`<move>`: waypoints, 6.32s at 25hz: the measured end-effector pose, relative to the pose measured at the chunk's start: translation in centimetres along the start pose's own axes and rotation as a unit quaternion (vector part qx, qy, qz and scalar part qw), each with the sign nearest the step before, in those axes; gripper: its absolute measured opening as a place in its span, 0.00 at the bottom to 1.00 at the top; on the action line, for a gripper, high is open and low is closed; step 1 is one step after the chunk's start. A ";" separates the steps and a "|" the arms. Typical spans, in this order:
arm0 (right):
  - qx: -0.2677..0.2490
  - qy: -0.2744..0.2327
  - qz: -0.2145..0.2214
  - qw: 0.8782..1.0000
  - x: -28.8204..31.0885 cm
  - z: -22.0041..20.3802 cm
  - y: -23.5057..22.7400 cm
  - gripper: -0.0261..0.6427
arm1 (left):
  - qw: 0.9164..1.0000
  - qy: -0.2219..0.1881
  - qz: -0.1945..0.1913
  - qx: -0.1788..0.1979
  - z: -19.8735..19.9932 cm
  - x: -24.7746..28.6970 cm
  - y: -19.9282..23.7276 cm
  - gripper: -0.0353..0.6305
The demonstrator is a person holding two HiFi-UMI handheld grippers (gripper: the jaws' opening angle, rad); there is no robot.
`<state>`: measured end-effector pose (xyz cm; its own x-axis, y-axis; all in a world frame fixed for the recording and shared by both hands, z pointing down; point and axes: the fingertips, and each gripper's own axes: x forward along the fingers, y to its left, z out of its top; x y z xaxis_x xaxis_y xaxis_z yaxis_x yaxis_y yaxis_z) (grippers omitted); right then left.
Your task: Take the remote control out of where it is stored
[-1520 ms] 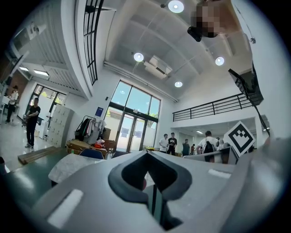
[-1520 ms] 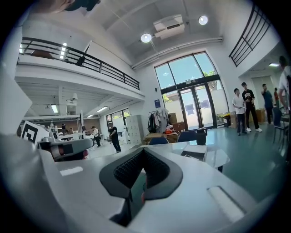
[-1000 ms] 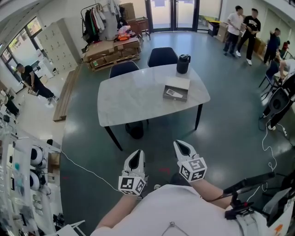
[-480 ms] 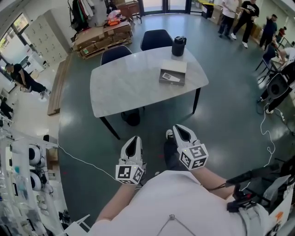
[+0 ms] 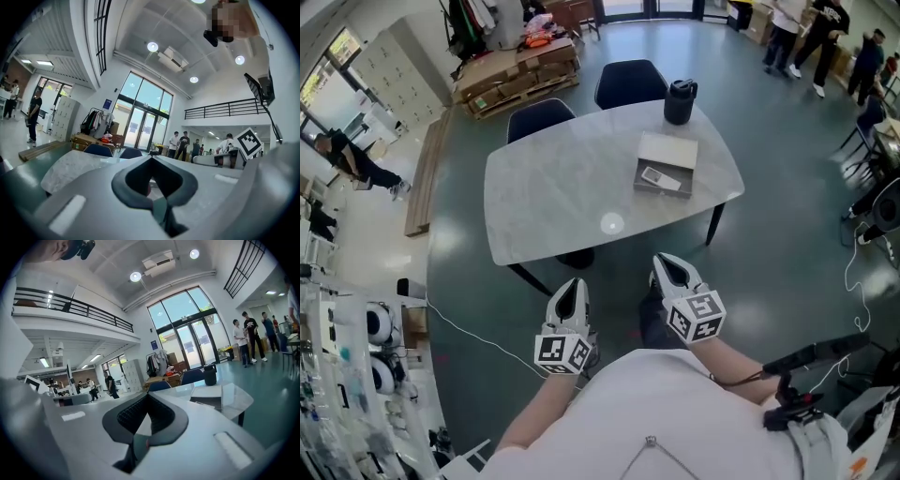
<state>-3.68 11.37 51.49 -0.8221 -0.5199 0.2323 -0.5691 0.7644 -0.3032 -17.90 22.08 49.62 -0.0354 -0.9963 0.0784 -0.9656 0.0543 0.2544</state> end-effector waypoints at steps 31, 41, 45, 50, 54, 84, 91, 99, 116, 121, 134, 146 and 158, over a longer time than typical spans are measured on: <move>-0.021 0.011 0.037 0.999 27.0 18.1 -23.6 0.07 | 1.000 -0.015 -0.011 0.017 10.3 40.9 4.6 0.05; -0.018 -0.012 -0.031 0.999 27.1 19.8 -26.6 0.07 | 0.994 0.013 -0.103 0.046 9.7 46.5 2.9 0.05; -0.003 -0.005 -0.066 0.998 26.3 18.5 -28.5 0.07 | 0.986 0.053 -0.142 0.074 6.4 49.1 2.4 0.05; 0.016 -0.003 -0.113 0.993 24.1 16.9 -31.4 0.07 | 0.964 0.111 -0.199 0.134 1.2 53.0 0.5 0.05; 0.038 0.000 -0.159 0.987 21.1 15.7 -33.3 0.07 | 0.930 0.158 -0.267 0.197 -3.2 55.1 -2.3 0.05; 0.142 0.029 -0.314 0.938 11.5 7.9 -37.6 0.07 | 0.413 0.462 -0.515 0.592 -37.9 53.3 -2.6 0.43; 0.153 0.038 -0.322 0.933 11.4 6.9 -37.9 0.07 | 0.381 0.453 -0.491 0.639 -39.2 53.7 -1.9 0.46; 0.155 0.048 -0.314 0.935 12.4 6.8 -37.6 0.07 | 0.367 0.472 -0.469 0.650 -39.3 53.8 -1.7 0.45; 0.130 0.041 -0.293 0.946 13.5 8.5 -36.9 0.07 | 0.548 0.401 -0.479 0.557 -30.0 54.1 -4.5 0.44; 0.099 0.033 -0.256 0.961 16.0 10.8 -35.7 0.07 | 0.667 0.343 -0.458 0.476 -21.4 54.4 -6.8 0.44; 0.008 0.009 -0.151 0.988 22.4 16.5 -30.4 0.07 | 0.916 0.131 -0.346 0.155 0.8 50.4 -2.7 0.44; -0.041 0.004 -0.054 0.998 27.9 19.1 -24.0 0.07 | 0.964 0.032 -0.263 0.030 8.5 45.4 3.6 0.44; -0.056 0.019 -0.031 0.998 29.2 19.0 -22.2 0.07 | 0.967 0.016 -0.253 0.020 9.1 44.0 3.9 0.44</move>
<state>-15.44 -28.07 47.50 -0.7827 -0.5544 0.2828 -0.6113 0.7703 -0.1817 -25.52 -22.13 45.31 0.4516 -0.8921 -0.0154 -0.8667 -0.4427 0.2301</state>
